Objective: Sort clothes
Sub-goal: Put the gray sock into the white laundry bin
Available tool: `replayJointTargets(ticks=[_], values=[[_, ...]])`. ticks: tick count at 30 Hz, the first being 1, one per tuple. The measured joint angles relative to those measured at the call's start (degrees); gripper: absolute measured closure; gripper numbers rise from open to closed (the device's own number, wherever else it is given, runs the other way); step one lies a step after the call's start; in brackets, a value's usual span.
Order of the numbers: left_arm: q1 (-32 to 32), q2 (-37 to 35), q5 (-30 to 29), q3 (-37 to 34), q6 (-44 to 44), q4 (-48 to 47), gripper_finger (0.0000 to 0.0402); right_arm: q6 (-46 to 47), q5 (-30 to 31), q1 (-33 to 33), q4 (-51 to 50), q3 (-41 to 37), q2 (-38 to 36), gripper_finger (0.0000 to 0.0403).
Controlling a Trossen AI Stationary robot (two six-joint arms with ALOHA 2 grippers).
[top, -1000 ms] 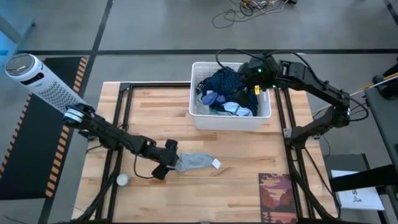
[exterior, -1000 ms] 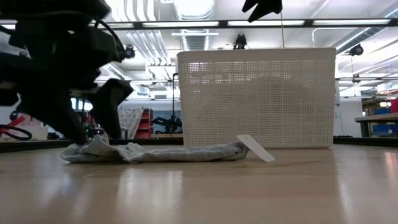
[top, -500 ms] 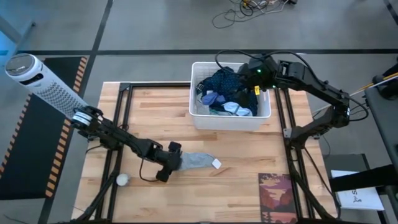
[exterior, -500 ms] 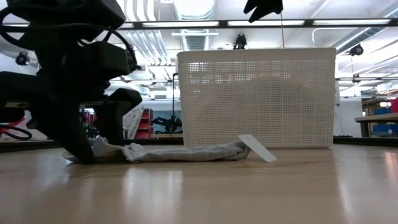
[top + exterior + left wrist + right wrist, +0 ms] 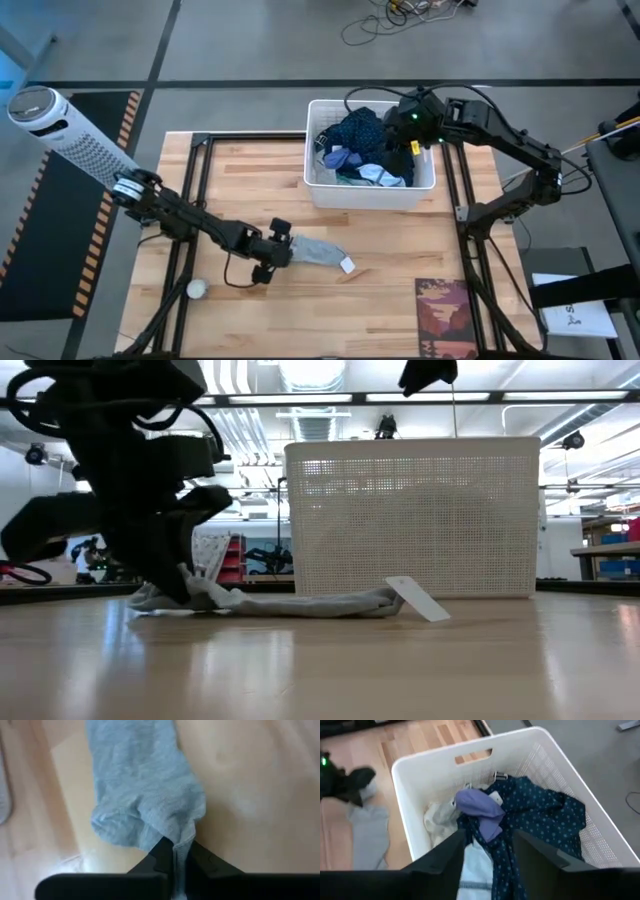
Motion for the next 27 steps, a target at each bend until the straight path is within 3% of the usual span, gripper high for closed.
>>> replayJointTargets(ticks=[8, 14, 27], values=[[0.1, -2.4, -0.9, 1.7, 3.2, -2.0, 0.0400, -4.3, -0.4, 0.4, -3.0, 0.0, 0.1, 0.0390], [0.7, -7.6, -1.1, 1.5, 2.9, -3.1, 0.0400, -6.6, -1.8, 1.6, -3.3, 0.0, 0.0, 0.0400], [2.2, -26.3, -1.1, 1.6, 0.1, 0.5, 0.0401, -10.3, -1.8, 4.0, -3.0, 0.0, -2.2, 0.0403]])
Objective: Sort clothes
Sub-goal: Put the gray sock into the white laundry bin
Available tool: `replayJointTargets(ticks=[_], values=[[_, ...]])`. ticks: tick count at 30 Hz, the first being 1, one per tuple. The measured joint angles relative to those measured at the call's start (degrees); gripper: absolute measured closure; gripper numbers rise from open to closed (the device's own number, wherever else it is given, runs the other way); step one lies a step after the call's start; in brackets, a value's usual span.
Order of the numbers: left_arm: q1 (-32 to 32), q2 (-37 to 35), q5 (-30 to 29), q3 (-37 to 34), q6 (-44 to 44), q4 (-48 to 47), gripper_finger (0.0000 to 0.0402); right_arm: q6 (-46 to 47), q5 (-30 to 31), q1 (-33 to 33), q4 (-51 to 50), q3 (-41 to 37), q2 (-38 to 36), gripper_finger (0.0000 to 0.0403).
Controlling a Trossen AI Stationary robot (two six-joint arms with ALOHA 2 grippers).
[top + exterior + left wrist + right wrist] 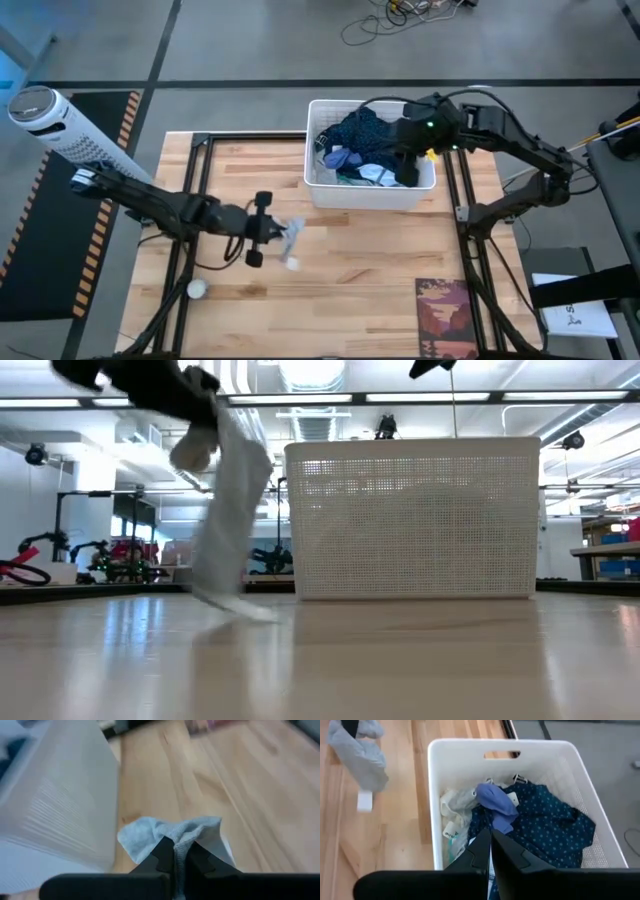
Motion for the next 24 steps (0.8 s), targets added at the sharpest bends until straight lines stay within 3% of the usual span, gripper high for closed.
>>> replayJointTargets(ticks=[10, 17, 24], values=[[4.9, -5.2, 0.4, 0.1, 0.9, 10.8, 0.0401, -2.7, -1.3, 3.4, 7.7, -2.9, -5.0, 0.0403], [10.3, -4.7, 10.7, 5.7, 2.8, 15.7, 0.0402, -5.4, -7.6, 3.7, 20.4, -14.8, -11.8, 0.0403], [14.6, -1.4, 12.1, 15.9, 7.6, 13.9, 0.0401, -6.2, -7.8, 3.6, 31.0, -27.4, -17.8, 0.0403]])
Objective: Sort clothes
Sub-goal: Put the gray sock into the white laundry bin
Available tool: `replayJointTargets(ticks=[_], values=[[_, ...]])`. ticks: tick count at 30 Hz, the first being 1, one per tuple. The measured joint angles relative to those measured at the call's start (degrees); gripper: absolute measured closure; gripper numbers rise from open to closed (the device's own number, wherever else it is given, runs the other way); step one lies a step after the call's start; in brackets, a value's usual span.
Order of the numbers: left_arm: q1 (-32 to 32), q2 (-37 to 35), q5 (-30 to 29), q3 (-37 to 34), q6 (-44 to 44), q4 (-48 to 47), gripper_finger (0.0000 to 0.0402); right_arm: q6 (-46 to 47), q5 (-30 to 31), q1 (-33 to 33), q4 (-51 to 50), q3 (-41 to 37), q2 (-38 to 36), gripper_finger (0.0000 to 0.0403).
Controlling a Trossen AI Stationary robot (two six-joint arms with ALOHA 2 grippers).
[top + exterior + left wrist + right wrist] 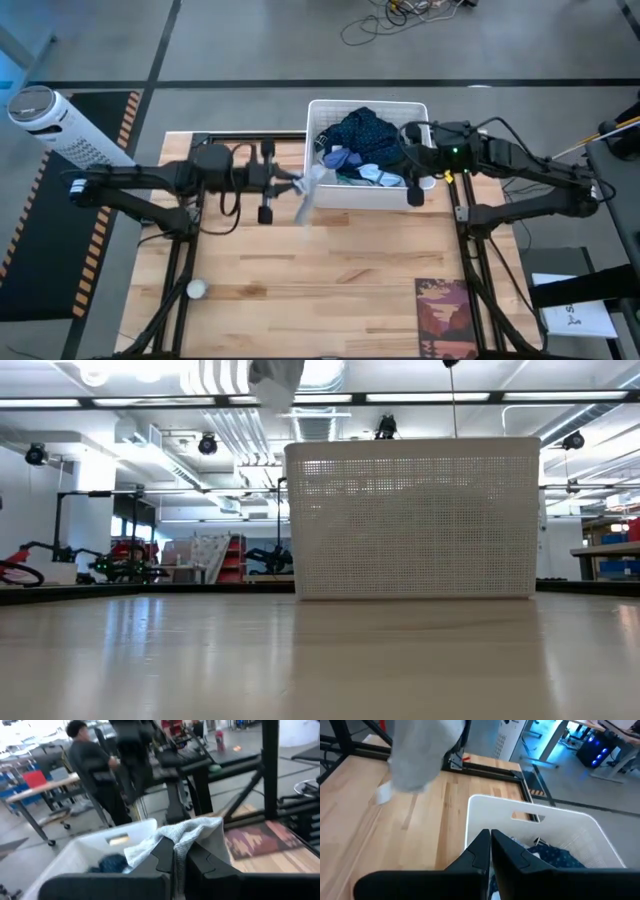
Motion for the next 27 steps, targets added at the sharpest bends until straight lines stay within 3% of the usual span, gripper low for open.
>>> replayJointTargets(ticks=[12, 22, 27], values=[[15.0, 11.1, 15.2, 14.5, 0.0, -0.6, 0.0401, 0.2, -0.5, 0.0, 10.3, -14.1, -8.4, 0.0403], [24.9, 25.6, 21.5, 27.9, -0.3, -5.0, 0.0401, 1.3, -1.0, 0.0, 13.7, -18.8, -11.7, 0.0403], [27.9, 30.9, 21.6, 29.9, 0.1, -7.1, 0.0401, 2.1, -1.0, 0.0, 14.4, -19.8, -11.8, 0.0403]])
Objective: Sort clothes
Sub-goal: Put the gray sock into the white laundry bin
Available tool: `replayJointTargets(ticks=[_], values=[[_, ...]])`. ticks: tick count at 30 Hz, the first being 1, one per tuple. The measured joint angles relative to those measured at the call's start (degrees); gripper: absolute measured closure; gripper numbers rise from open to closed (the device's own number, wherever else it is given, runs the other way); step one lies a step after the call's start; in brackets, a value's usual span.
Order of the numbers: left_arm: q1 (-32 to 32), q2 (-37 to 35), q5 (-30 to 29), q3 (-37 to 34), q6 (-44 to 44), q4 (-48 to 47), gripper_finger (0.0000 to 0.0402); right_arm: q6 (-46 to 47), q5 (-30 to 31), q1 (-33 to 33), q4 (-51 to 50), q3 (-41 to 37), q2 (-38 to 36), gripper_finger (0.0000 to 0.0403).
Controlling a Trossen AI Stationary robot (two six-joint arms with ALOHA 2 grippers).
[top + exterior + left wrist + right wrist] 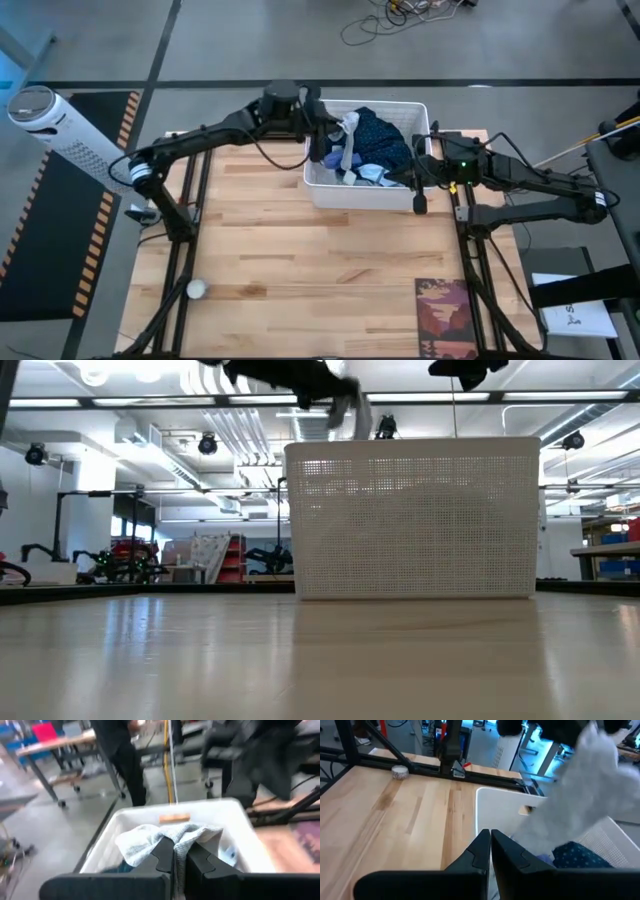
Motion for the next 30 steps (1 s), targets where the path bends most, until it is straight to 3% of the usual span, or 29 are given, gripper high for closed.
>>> replayJointTargets(ticks=[4, 9, 18, 21, 30], values=[[1.0, 2.4, 1.3, -0.7, -0.1, 0.0, 0.0401, 0.3, 0.0, 0.0, 0.1, -0.5, 0.1, 0.0403], [1.1, 3.7, 12.1, -1.8, 0.7, 1.5, 0.0389, 0.6, 0.0, 0.0, 0.1, -0.9, 0.3, 0.0403], [1.0, 3.7, 13.1, -2.5, -1.8, 3.0, 0.0309, 0.6, 0.1, 0.0, 2.9, -4.2, -0.8, 0.0403], [1.0, 3.7, 12.6, -2.5, -1.9, 3.2, 0.0273, 0.6, 0.1, 0.0, 3.9, -5.6, -2.0, 0.0403], [1.1, 3.6, -0.6, -2.5, 0.4, -0.5, 0.0165, 1.1, 0.1, 0.0, 4.3, -6.9, -4.8, 0.0403]])
